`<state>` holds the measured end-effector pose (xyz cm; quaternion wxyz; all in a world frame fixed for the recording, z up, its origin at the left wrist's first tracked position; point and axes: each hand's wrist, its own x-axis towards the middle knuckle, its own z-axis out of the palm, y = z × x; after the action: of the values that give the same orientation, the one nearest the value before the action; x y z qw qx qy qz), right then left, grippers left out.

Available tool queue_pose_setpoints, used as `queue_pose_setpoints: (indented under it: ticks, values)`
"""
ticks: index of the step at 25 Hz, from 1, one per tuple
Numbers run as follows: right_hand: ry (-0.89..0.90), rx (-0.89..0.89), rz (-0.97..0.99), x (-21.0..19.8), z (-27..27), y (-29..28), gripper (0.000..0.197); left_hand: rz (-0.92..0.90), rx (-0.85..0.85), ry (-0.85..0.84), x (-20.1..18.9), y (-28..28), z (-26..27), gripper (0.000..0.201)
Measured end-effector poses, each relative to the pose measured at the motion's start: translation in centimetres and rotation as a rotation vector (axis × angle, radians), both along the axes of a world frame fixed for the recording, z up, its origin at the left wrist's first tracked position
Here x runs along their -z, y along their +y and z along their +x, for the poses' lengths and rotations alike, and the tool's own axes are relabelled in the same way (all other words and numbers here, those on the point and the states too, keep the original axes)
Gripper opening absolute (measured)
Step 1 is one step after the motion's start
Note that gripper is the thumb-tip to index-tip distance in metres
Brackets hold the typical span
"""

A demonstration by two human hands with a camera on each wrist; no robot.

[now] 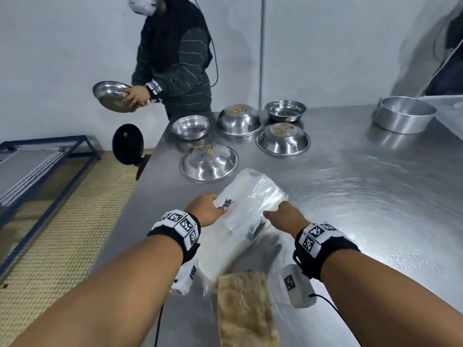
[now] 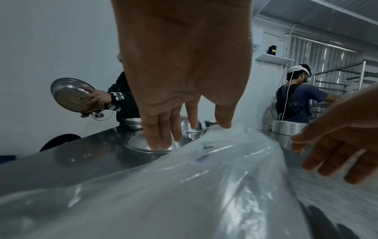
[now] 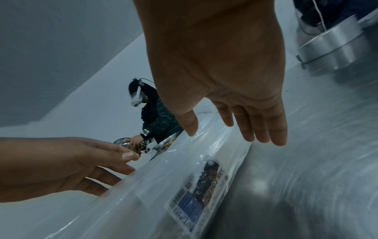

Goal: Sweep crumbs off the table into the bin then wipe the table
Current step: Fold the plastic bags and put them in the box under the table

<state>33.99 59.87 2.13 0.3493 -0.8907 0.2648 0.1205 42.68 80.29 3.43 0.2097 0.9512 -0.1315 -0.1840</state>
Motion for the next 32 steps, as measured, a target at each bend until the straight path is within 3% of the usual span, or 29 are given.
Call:
queue_pose_setpoints:
  ticks: [3,9,12,14,17,21,24,25,27,32]
  values:
    - [0.041,0.049,0.085,1.3,1.3,0.1,0.028,-0.002,0.009,0.030,1.0,-0.3,2.5,0.063]
    - [0.045,0.257,0.399,4.4,3.8,0.3,0.039,-0.018,-0.043,0.131,3.8,-1.5,5.6,0.064]
    - [0.035,0.325,0.521,5.6,5.2,0.6,0.035,-0.027,-0.078,0.225,5.6,-1.6,6.7,0.082]
    - [0.010,0.400,0.577,6.3,6.0,0.7,0.050,-0.031,-0.092,0.255,6.7,-1.7,7.3,0.083]
    - [-0.045,0.549,0.649,6.8,6.5,1.2,0.074,-0.060,-0.051,0.272,7.0,-2.0,7.5,0.059]
    - [-0.132,0.521,0.621,7.0,6.9,1.6,0.091,-0.136,-0.052,0.283,6.7,-2.0,7.4,0.048]
    - [-0.306,0.536,0.608,6.3,6.8,1.9,0.066,-0.206,-0.104,0.225,6.3,-1.5,7.5,0.061]
    - [-0.366,0.534,0.605,5.8,6.9,1.9,0.060,-0.244,-0.124,0.204,5.6,-1.5,7.3,0.057]
    - [-0.486,0.504,0.590,3.9,6.9,1.9,0.054,-0.337,-0.152,0.152,3.8,-1.7,7.2,0.044]
    - [-0.713,0.375,0.541,-4.6,7.6,1.0,0.049,-0.564,-0.160,-0.080,-3.0,-3.0,7.1,0.051]
